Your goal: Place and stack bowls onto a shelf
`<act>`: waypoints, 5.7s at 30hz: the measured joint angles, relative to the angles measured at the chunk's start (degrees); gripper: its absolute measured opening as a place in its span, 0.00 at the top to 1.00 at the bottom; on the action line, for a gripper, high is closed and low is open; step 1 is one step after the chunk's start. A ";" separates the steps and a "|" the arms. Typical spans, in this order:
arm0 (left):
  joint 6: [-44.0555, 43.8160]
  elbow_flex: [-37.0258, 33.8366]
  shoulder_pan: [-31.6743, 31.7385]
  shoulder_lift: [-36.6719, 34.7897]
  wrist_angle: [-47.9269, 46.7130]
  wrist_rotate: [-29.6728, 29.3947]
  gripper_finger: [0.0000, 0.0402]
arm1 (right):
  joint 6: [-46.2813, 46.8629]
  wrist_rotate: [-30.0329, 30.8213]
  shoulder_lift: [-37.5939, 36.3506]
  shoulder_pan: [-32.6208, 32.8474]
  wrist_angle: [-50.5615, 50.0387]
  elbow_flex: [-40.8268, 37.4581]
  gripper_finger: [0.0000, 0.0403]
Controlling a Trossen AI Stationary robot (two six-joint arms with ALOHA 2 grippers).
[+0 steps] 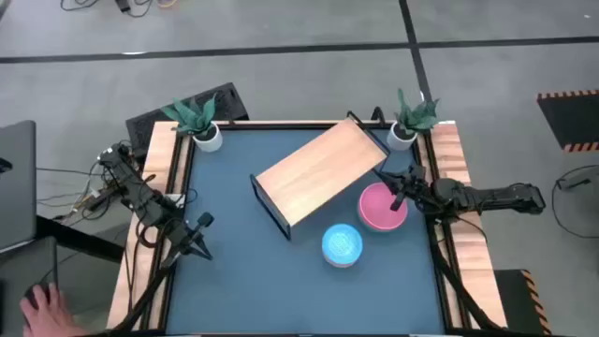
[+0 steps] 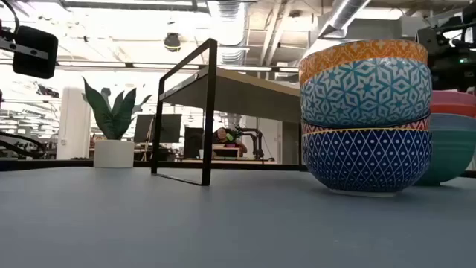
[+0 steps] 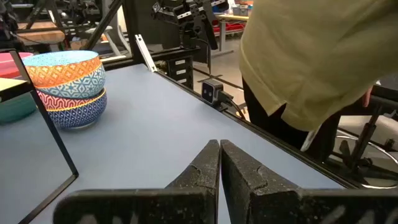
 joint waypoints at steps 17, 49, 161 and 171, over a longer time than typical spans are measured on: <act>0.01 0.00 0.00 0.00 0.00 0.00 1.00 | 0.00 0.00 0.00 0.00 0.00 -0.02 0.90; 3.24 0.00 -0.02 0.00 0.74 -7.52 1.00 | 0.00 0.00 0.00 0.02 0.00 0.00 0.90; -27.35 0.02 4.46 0.02 25.93 -58.40 0.59 | 17.14 -31.37 78.34 12.16 -46.86 61.24 0.61; -30.09 0.02 4.46 0.02 23.52 -58.55 0.59 | 16.94 -31.21 77.92 10.69 -48.71 61.27 0.89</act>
